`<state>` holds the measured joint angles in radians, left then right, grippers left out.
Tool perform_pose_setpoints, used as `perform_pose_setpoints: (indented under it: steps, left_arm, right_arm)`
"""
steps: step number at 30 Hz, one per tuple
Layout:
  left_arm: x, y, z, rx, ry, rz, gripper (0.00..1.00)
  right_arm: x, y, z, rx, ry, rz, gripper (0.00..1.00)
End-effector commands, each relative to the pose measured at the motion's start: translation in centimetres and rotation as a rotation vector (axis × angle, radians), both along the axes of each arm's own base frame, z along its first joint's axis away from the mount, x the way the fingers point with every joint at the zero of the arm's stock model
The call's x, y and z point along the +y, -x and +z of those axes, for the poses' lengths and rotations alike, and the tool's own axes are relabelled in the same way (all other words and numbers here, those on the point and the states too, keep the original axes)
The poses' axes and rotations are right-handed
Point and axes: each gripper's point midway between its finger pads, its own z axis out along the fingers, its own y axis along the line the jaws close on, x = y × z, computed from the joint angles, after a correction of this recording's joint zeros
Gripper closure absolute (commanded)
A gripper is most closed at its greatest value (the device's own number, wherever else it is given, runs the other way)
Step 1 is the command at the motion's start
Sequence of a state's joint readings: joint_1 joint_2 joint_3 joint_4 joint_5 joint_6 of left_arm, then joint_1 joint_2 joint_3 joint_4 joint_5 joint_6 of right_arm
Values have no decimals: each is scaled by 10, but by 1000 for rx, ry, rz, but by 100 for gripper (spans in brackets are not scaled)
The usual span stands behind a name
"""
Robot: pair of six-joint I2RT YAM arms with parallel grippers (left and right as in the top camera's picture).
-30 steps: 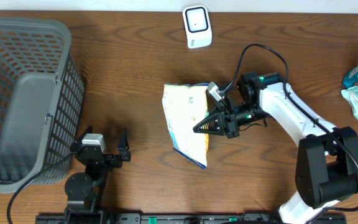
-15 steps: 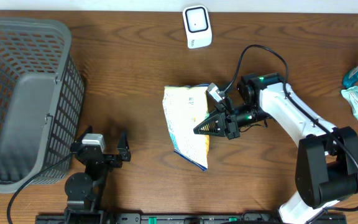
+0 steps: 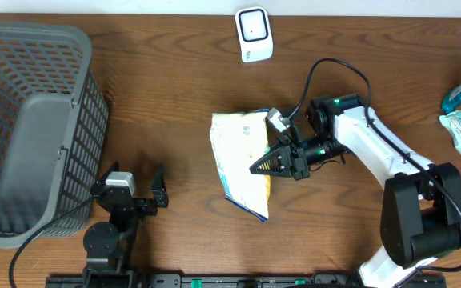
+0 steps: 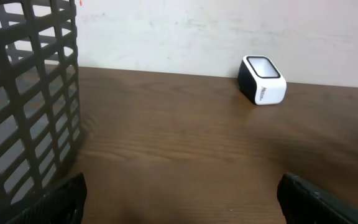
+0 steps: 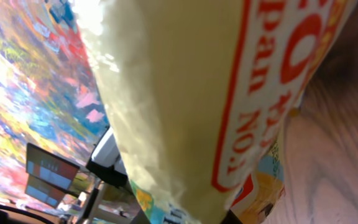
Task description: Scan the item barcode
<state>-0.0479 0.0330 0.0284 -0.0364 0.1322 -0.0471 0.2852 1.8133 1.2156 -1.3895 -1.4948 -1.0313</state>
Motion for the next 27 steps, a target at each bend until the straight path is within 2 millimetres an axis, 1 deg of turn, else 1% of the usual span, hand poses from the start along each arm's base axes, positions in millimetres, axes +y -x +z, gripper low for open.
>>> perform_pose_setpoints:
  steps: [1, 3, 6, 8, 13, 17, 21, 24, 26, 27]
  left_arm:
    - [-3, 1, -16, 40, -14, -15, 2]
    - [-3, 1, -16, 40, -14, -15, 2]
    - [-3, 1, -16, 40, -14, -15, 2]
    - [-3, 1, -16, 40, -14, -15, 2]
    - [-3, 1, -16, 40, -14, -15, 2]
    - [-3, 1, -16, 39, -14, -15, 2]
    - [-3, 1, -16, 40, -14, -15, 2]
    - [-3, 1, -16, 40, -14, -15, 2]
    - [-2, 1, -16, 40, -14, -15, 2]
    - [-3, 1, -16, 39, -14, -15, 2]
  right_arm:
    - [0, 6, 3, 37, 9, 6, 99]
    - [-3, 10, 1, 52, 36, 15, 99]
    - [-10, 16, 6, 48, 53, 17, 99]
    - [-23, 21, 13, 30, 72, 12, 98]
    - [-47, 17, 26, 2, 115, -61, 99]
    - [-66, 22, 35, -47, 184, -104, 98]
    - [-87, 28, 40, -69, 299, -177, 99]
    - [-102, 28, 36, -68, 456, -271, 98]
    - [-114, 20, 29, -54, 593, -376, 98]
    - [-129, 9, 22, -32, 718, -495, 98]
